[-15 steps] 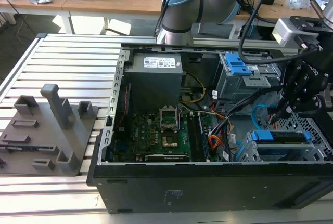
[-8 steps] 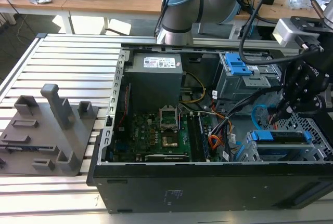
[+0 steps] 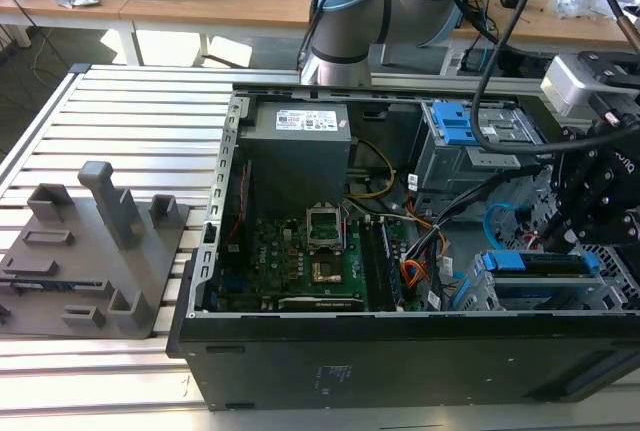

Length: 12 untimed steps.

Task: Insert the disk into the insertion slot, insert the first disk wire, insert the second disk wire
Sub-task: 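Insert the first disk wire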

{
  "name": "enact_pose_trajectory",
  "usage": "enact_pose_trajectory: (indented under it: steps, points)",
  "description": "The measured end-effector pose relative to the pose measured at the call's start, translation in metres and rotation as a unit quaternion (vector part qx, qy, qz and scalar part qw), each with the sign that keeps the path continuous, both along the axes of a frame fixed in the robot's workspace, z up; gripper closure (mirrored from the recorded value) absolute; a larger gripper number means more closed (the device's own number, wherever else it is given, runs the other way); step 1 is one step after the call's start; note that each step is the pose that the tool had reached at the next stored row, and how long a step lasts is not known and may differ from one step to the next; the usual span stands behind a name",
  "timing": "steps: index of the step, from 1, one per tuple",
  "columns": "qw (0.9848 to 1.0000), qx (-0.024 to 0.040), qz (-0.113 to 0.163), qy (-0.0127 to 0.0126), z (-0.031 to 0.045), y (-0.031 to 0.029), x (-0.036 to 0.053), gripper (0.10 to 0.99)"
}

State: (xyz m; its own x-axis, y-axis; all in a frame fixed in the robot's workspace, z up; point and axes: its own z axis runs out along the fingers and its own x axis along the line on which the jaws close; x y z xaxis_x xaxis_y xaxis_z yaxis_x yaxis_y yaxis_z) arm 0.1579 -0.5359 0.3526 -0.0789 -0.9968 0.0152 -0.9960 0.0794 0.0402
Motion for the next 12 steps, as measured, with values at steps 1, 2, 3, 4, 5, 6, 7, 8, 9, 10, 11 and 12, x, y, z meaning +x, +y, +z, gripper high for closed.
enact_pose_trajectory:
  steps: [1,2,3,4,5,6,7,8,9,10,11,12]
  points:
    - [1.0000,0.0000,0.000,0.0000,0.0000,-0.0015,0.0000,0.902]
    - [1.0000,0.0000,0.000,0.0000,0.0000,-0.0048,0.0000,0.902]
    - [1.0000,-0.0001,0.000,0.0000,0.0001,-0.0071,0.0000,0.902]
    - [1.0000,0.0000,0.000,0.0000,0.0000,-0.0085,0.0000,0.902]
    - [1.0000,0.0000,0.000,0.0000,0.0000,-0.0094,0.0000,0.902]
    - [1.0000,0.0000,0.000,0.0000,0.0000,-0.0100,0.0000,0.902]
    - [1.0000,0.0000,0.000,0.0000,0.0000,-0.0103,0.0000,0.902]
    - [1.0000,0.0000,0.000,0.0000,0.0000,-0.0107,0.0000,0.902]
    - [1.0000,-0.0001,0.000,0.0000,-0.0002,-0.0108,0.0001,0.902]
    - [1.0000,0.0000,0.000,0.0000,-0.0007,-0.0108,0.0004,0.902]
    - [1.0000,0.0000,0.000,0.0001,-0.0016,-0.0108,0.0009,0.902]
    - [1.0000,-0.0001,0.000,0.0001,-0.0021,-0.0108,0.0011,0.902]
